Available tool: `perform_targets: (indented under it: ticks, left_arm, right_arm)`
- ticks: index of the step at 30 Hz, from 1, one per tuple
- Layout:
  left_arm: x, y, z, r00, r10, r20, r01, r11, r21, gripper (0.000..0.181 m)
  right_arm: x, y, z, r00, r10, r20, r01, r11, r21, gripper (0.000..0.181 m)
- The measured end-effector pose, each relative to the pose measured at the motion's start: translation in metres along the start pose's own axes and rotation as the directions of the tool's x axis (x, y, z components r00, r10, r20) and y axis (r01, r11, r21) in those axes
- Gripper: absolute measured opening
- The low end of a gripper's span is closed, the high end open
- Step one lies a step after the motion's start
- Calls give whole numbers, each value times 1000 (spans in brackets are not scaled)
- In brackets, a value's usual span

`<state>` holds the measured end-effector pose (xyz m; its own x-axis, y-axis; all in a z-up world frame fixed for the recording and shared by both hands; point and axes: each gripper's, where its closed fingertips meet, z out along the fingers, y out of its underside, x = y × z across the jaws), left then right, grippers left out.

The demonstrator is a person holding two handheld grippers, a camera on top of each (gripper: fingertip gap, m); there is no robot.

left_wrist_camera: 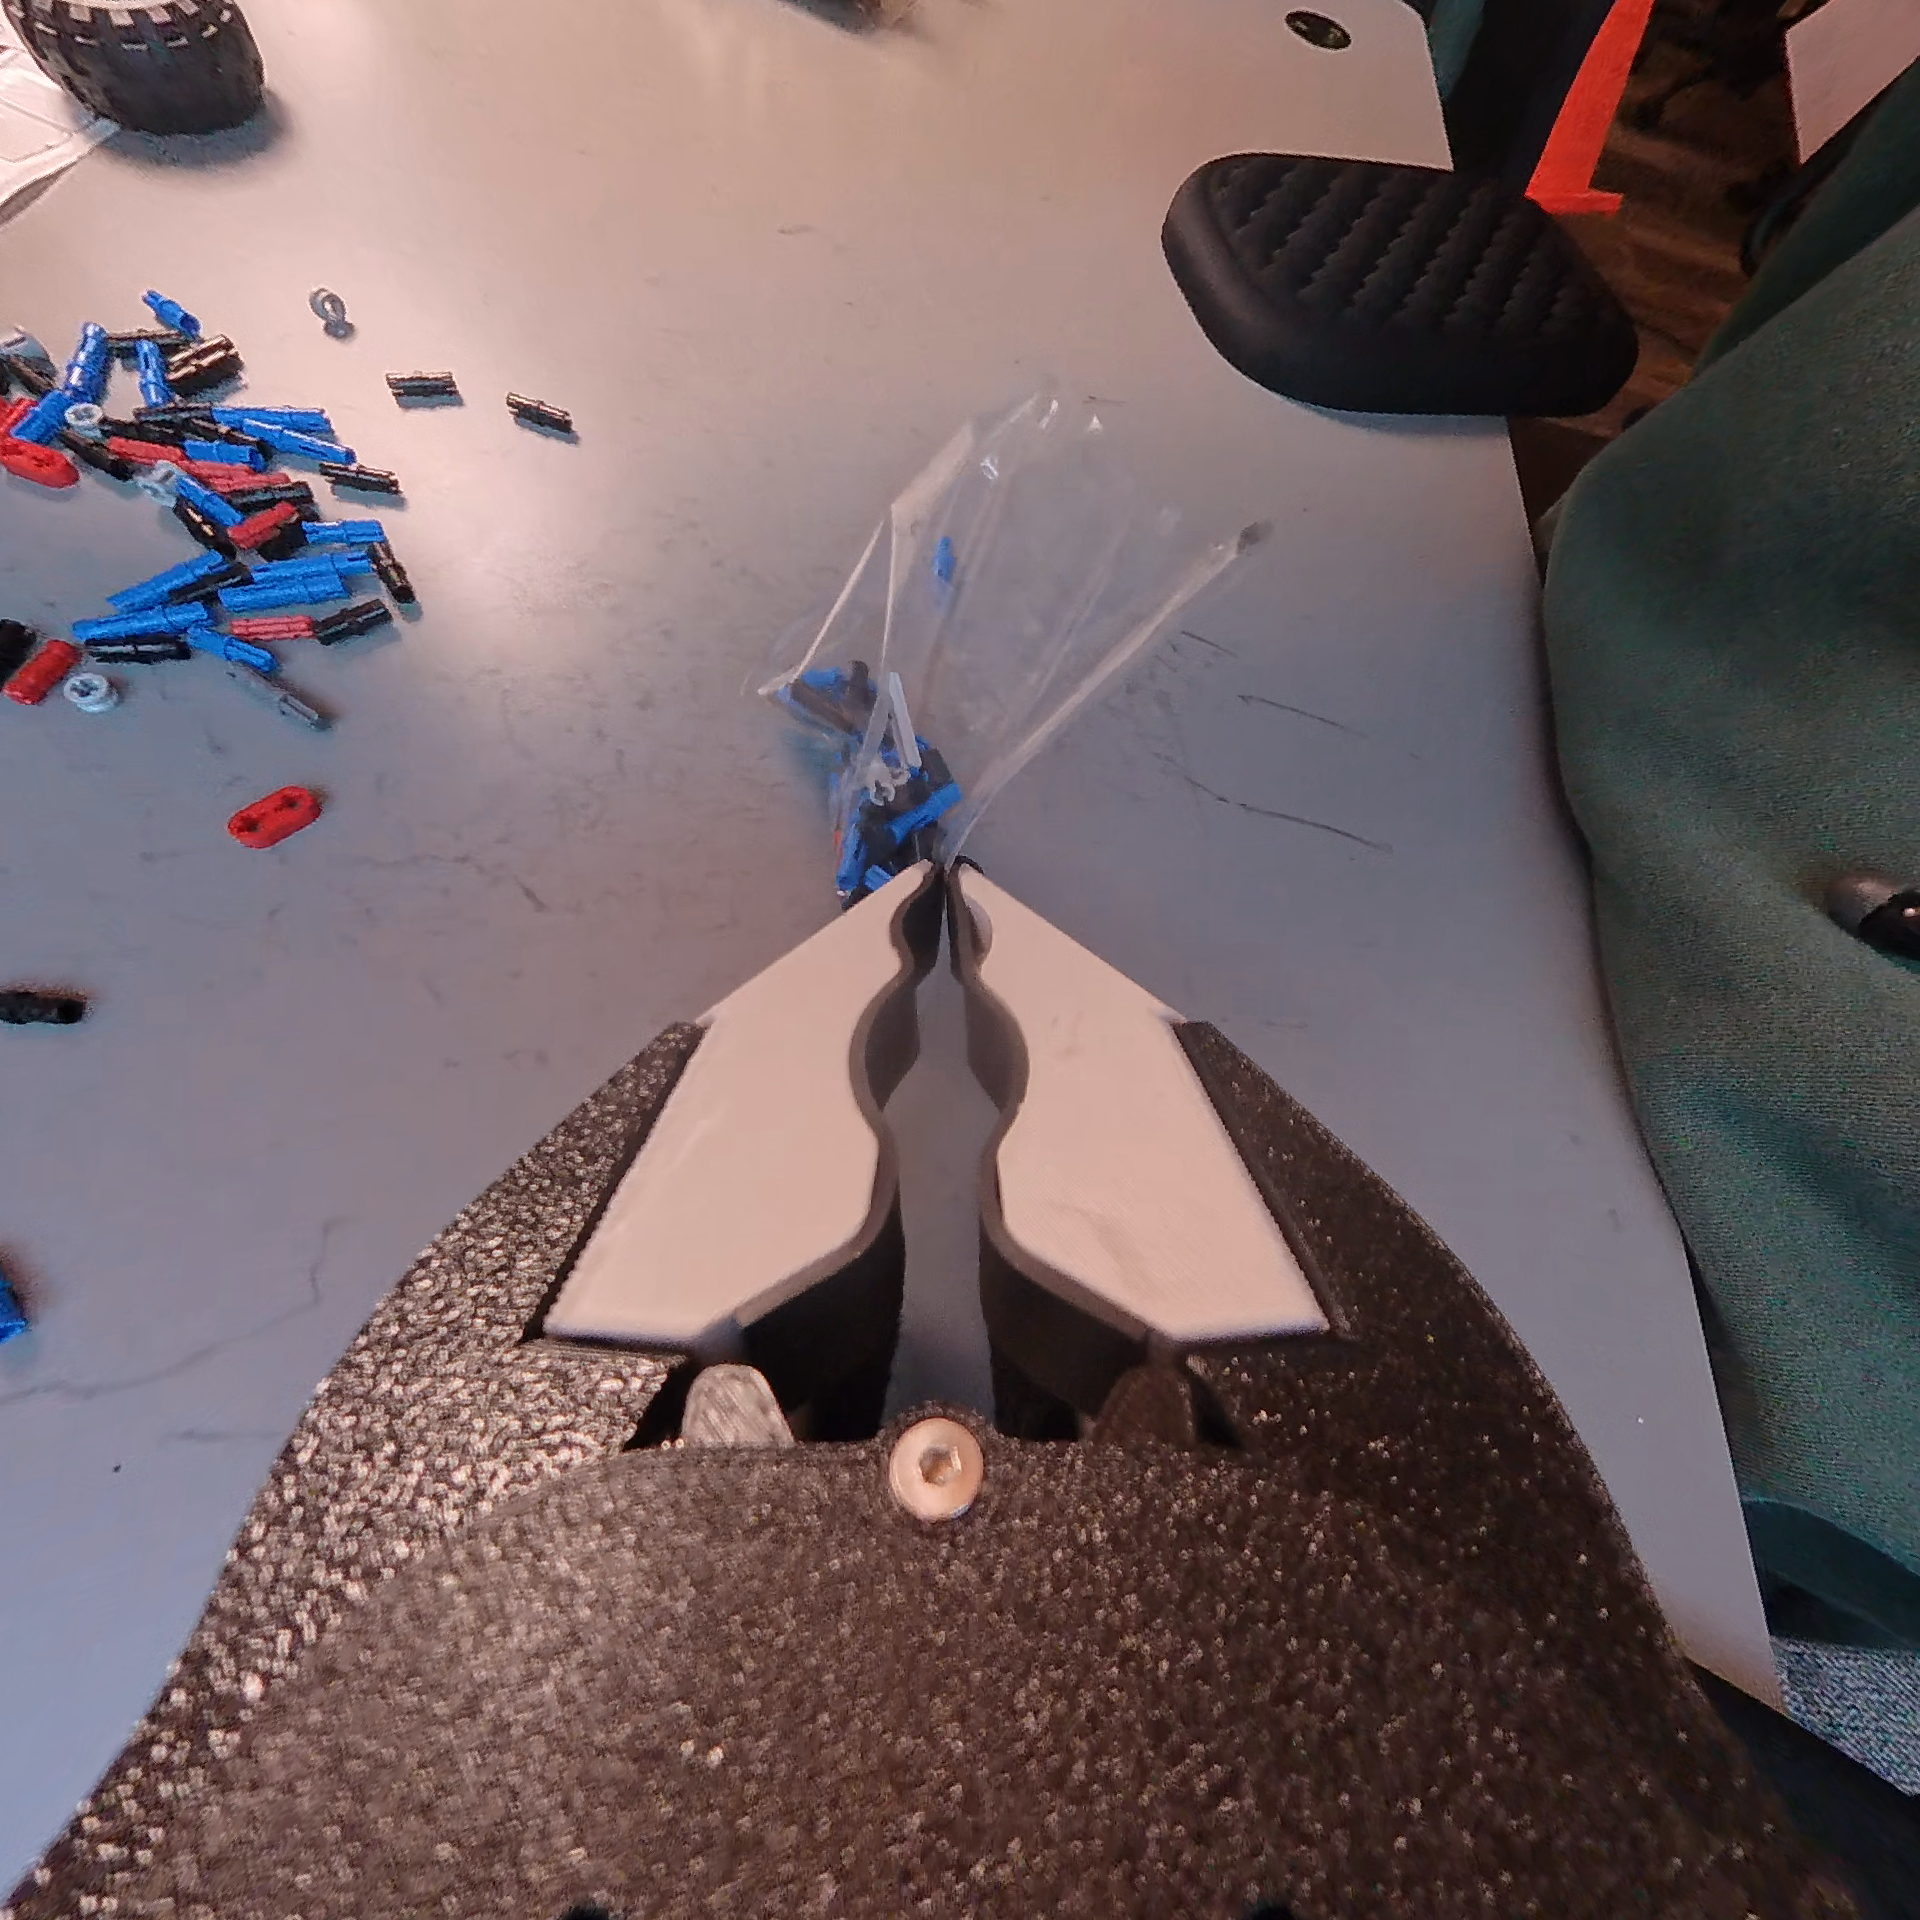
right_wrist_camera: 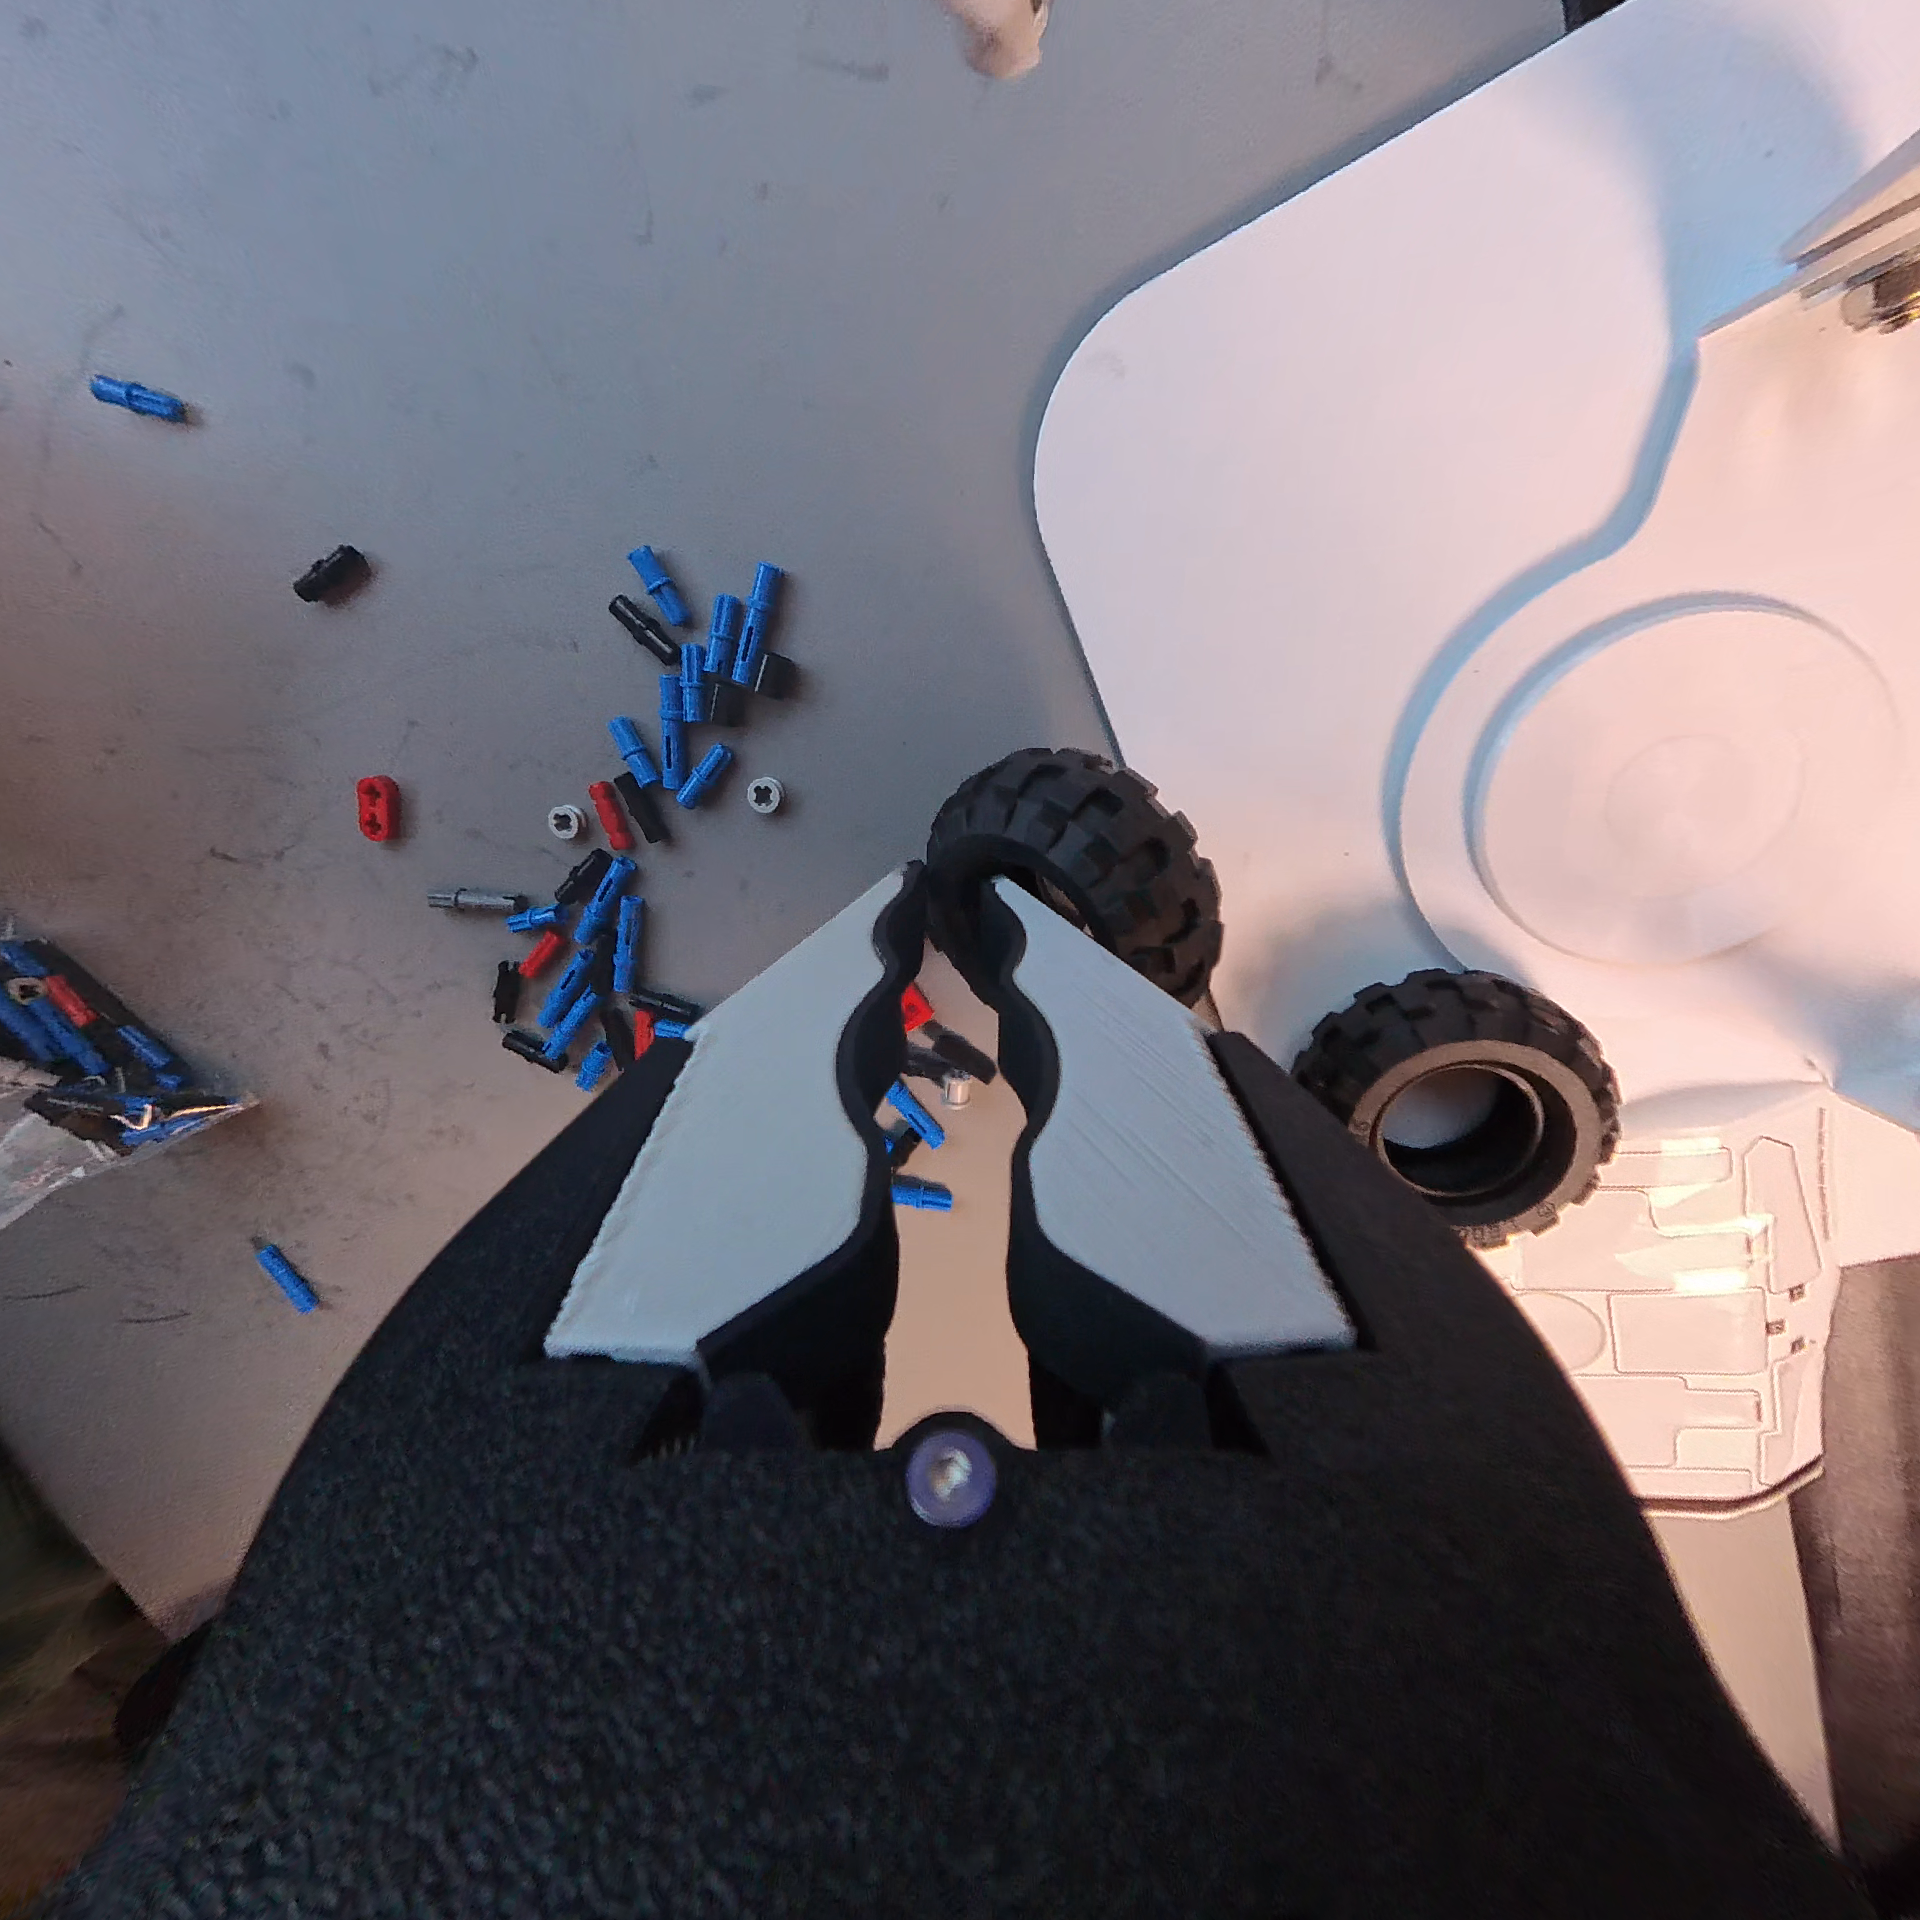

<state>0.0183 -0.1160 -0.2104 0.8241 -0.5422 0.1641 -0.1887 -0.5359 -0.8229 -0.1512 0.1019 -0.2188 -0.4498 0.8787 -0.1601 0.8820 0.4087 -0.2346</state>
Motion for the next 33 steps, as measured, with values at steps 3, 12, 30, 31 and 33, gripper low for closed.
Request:
perform_targets:
  ticks: [3,12,30,31,33]
  left_arm:
    - [0,0,0,1000,4,2,-4,1000,-3,0]
    - [2,1,1,1000,8,-1,-8,1000,-7,0]
    - [2,1,1,1000,4,-5,-5,1000,-9,0]
    - [2,1,1,1000,4,-7,-4,1000,-9,0]
    - [2,2,2,1000,3,-12,-3,1000,-11,0]
  right_arm:
    - [-4,2,6,998,-56,-17,57,998,30,8]
    - [-50,28,7,990,-123,70,125,992,-14,8]
    - [7,21,6,965,-159,-209,171,984,41,9]
    - [6,23,5,968,-151,-199,162,986,39,9]
    - [0,27,4,978,-133,-162,140,990,32,9]
